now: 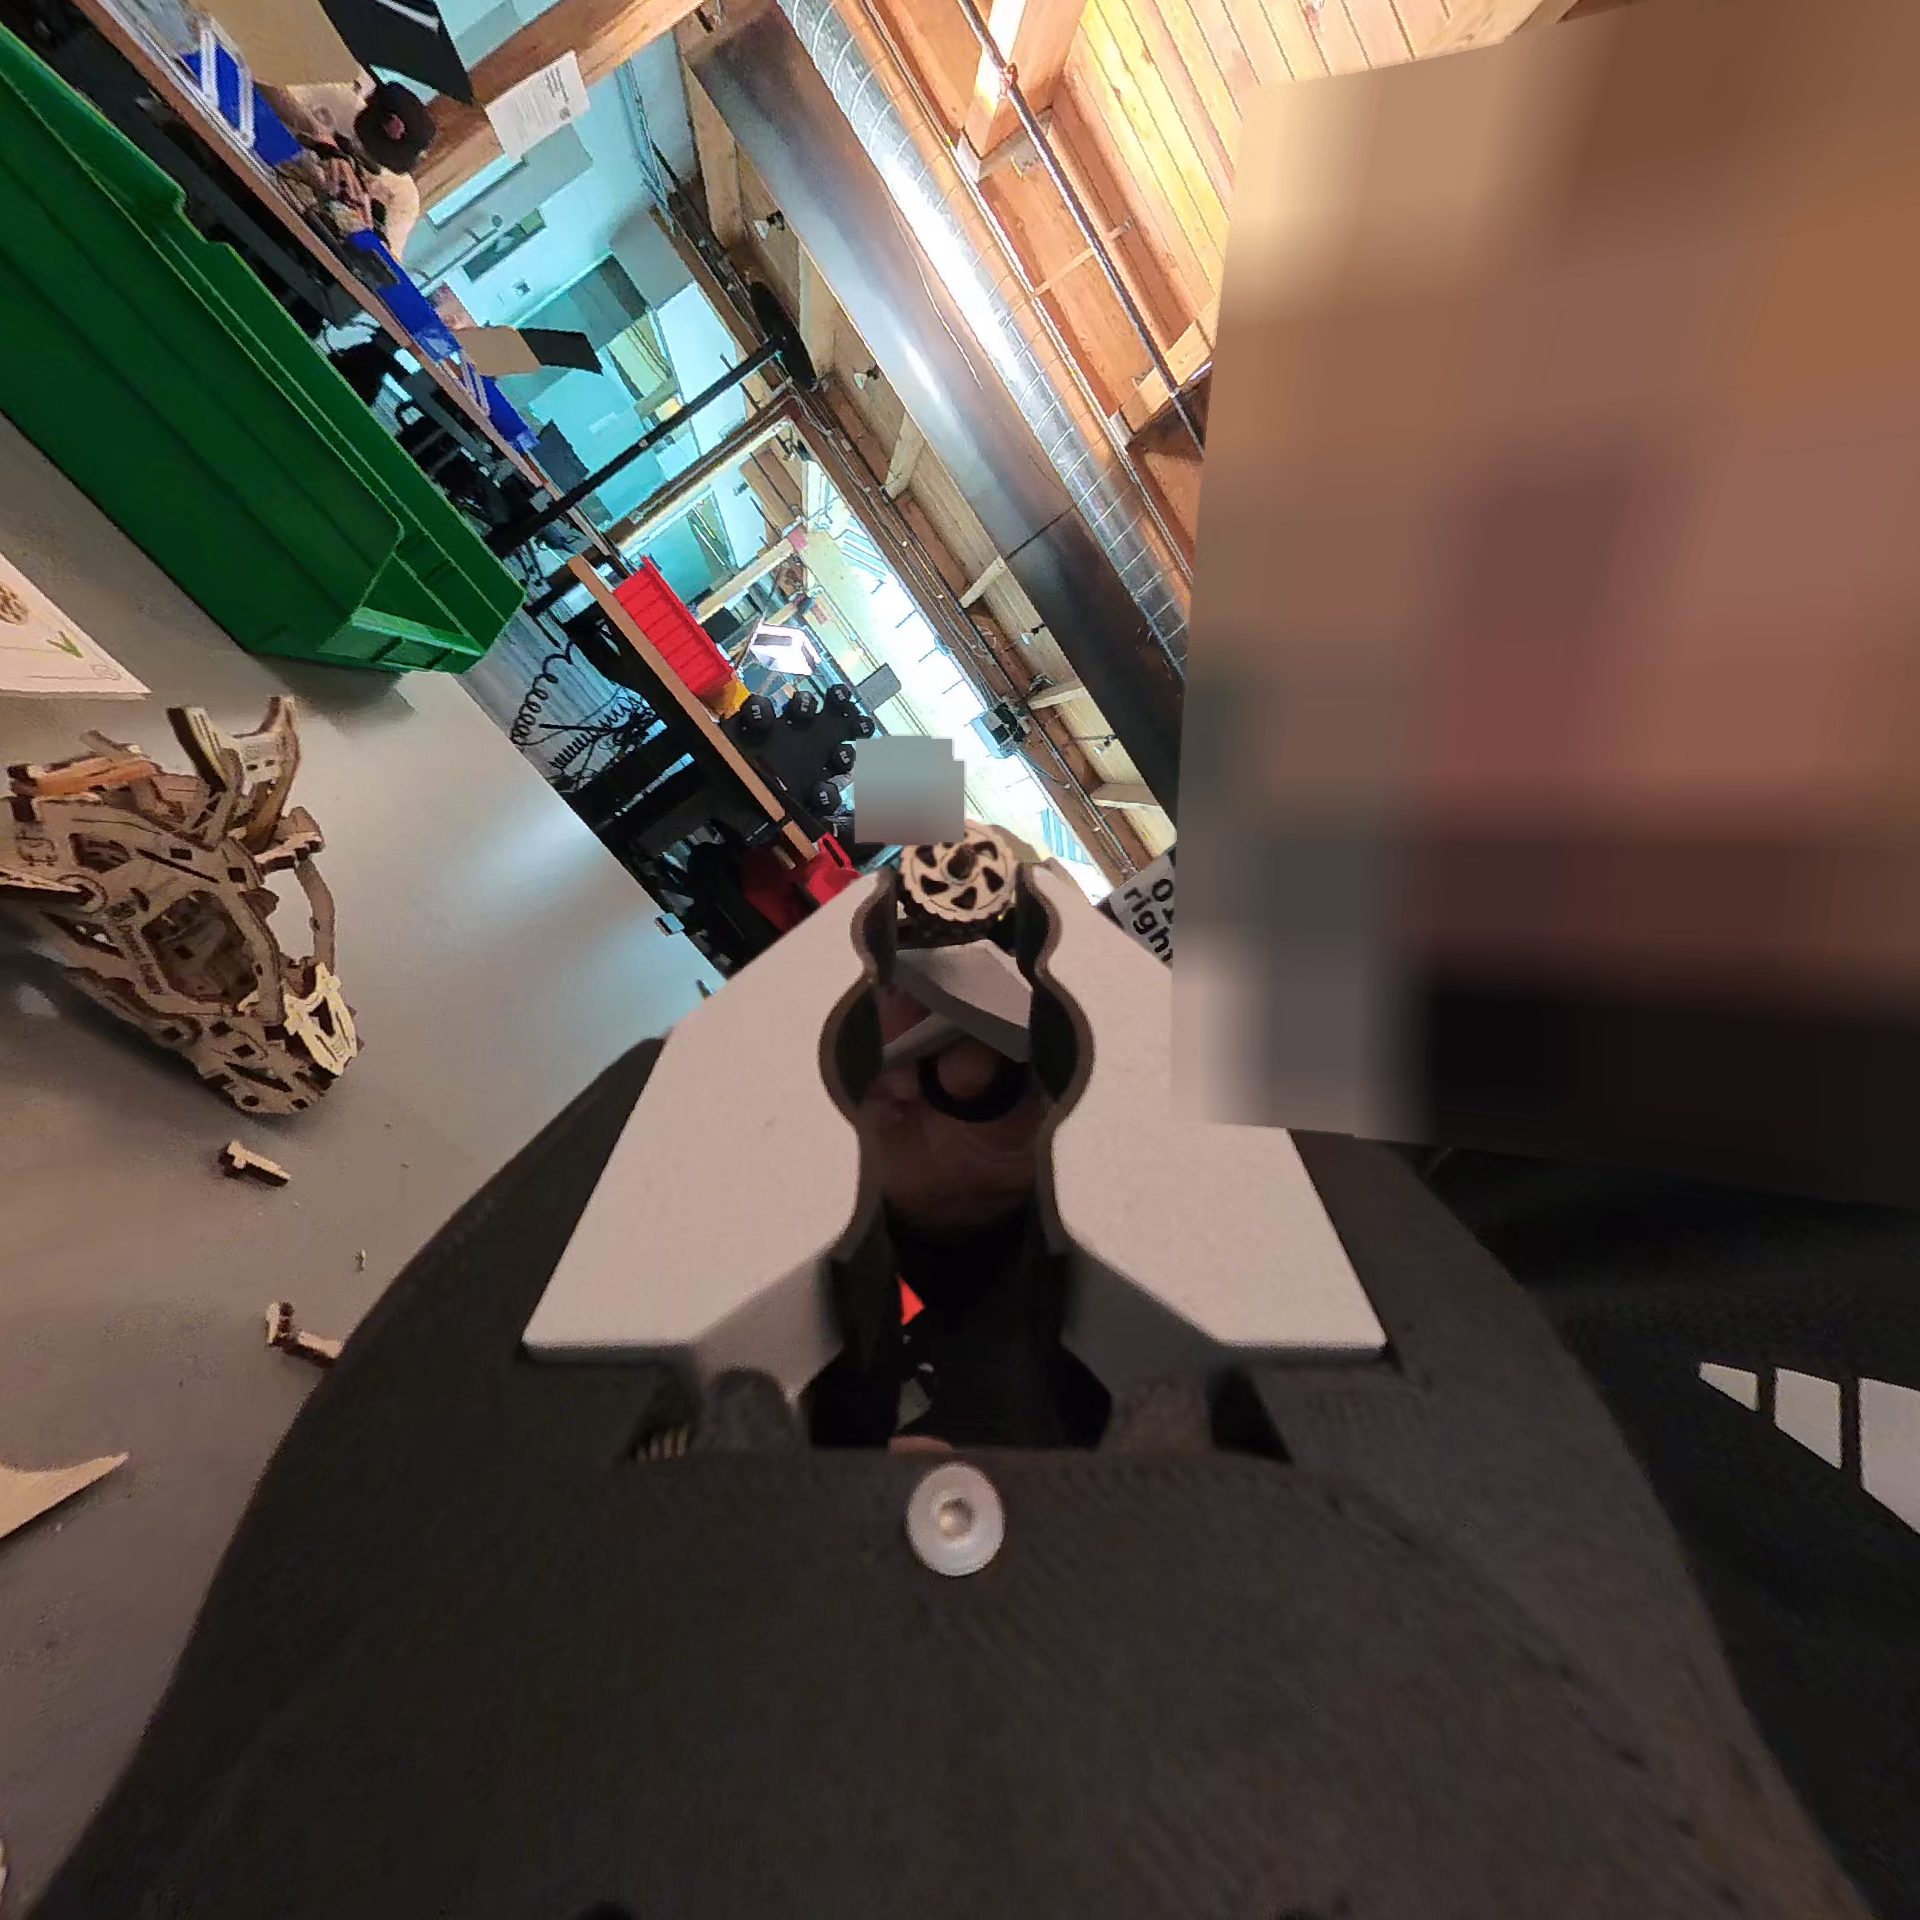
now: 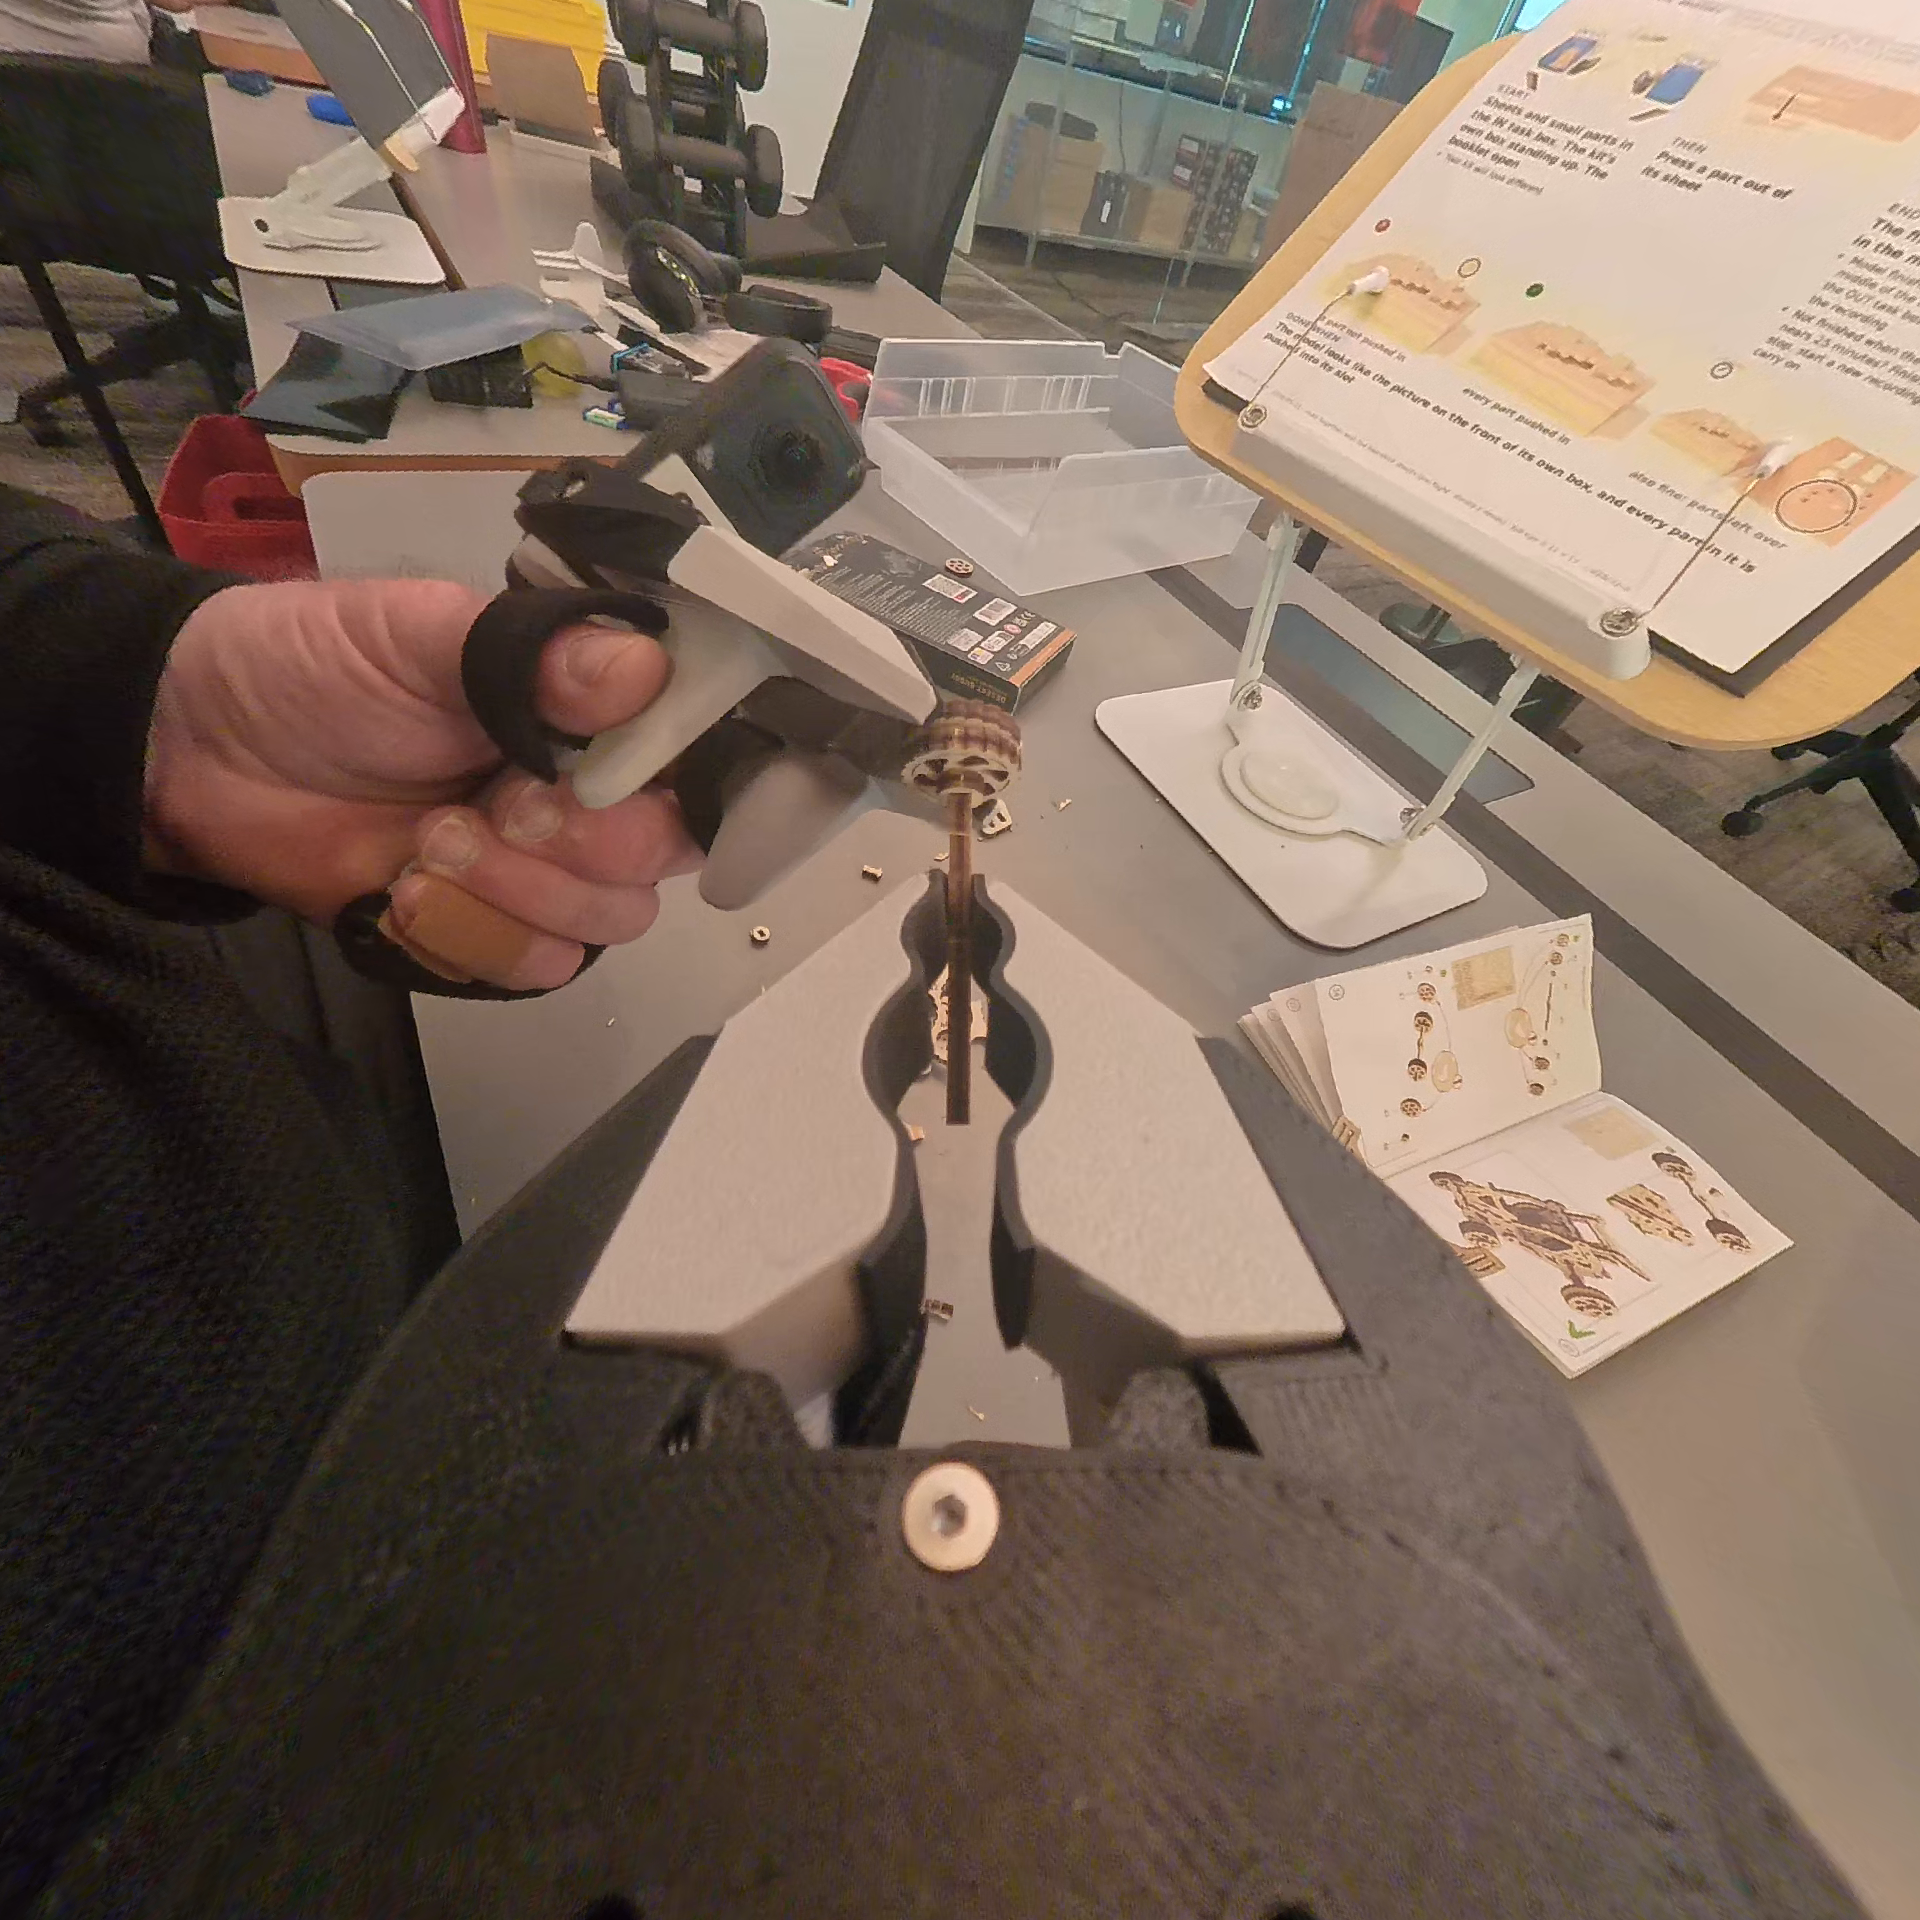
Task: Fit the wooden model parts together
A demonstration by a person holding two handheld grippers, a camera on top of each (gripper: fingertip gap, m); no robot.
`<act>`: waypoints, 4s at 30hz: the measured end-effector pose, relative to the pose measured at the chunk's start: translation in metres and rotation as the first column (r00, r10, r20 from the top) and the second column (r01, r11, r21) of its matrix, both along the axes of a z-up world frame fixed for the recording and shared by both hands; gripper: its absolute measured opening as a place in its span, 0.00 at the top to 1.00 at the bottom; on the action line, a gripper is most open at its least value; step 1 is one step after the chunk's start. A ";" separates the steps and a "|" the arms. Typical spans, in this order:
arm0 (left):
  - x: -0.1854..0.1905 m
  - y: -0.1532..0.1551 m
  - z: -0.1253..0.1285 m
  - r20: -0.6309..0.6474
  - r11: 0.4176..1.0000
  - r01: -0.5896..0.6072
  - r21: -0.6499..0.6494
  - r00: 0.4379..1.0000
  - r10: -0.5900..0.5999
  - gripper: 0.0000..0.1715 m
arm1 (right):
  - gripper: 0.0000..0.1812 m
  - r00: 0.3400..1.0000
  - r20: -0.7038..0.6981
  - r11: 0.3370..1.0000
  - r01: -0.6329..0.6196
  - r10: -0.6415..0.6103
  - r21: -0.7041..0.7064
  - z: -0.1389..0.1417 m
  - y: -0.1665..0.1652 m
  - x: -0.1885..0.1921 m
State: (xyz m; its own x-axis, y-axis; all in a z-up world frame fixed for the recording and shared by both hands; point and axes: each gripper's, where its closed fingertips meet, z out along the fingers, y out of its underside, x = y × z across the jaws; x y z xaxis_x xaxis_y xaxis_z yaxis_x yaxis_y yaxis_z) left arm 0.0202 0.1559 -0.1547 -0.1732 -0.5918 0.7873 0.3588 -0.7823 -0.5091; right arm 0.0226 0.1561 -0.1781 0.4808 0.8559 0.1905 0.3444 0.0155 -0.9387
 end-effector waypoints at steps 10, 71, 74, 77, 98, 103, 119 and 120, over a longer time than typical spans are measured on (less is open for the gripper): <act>-0.007 0.003 0.009 0.023 0.988 -0.138 0.067 0.990 0.137 0.89 | 1.00 0.991 -0.136 0.990 -0.015 -0.004 -0.139 0.007 0.000 -0.009; -0.020 0.024 -0.041 -0.642 0.334 0.785 0.522 0.104 0.760 0.90 | 1.00 0.982 0.172 0.964 -0.030 0.077 -0.263 -0.035 0.013 -0.004; -0.019 0.025 -0.047 -0.606 0.277 0.845 0.458 0.068 0.793 0.90 | 1.00 0.974 0.210 0.955 -0.014 0.079 -0.296 -0.042 0.014 -0.003; -0.017 0.024 -0.052 -0.575 0.220 0.905 0.365 0.034 0.817 0.90 | 1.00 0.959 0.264 0.942 -0.003 0.098 -0.336 -0.050 0.014 -0.002; -0.026 0.023 -0.026 -0.718 0.236 0.859 0.455 0.196 0.668 0.82 | 1.00 0.982 0.001 0.909 -0.175 0.190 -0.379 -0.032 0.014 -0.011; -0.021 0.018 -0.024 -0.779 0.260 0.829 0.495 0.292 0.555 0.88 | 1.00 0.975 -0.002 0.921 -0.209 0.221 -0.328 -0.024 0.008 -0.012; -0.018 -0.004 -0.012 -0.865 0.209 0.872 0.443 0.356 0.353 0.89 | 1.00 0.952 -0.045 0.918 -0.304 0.303 -0.256 -0.014 -0.004 -0.013; -0.017 -0.005 -0.014 -0.872 0.204 0.877 0.435 0.353 0.340 0.91 | 1.00 0.949 -0.041 0.916 -0.311 0.311 -0.252 -0.013 -0.006 -0.014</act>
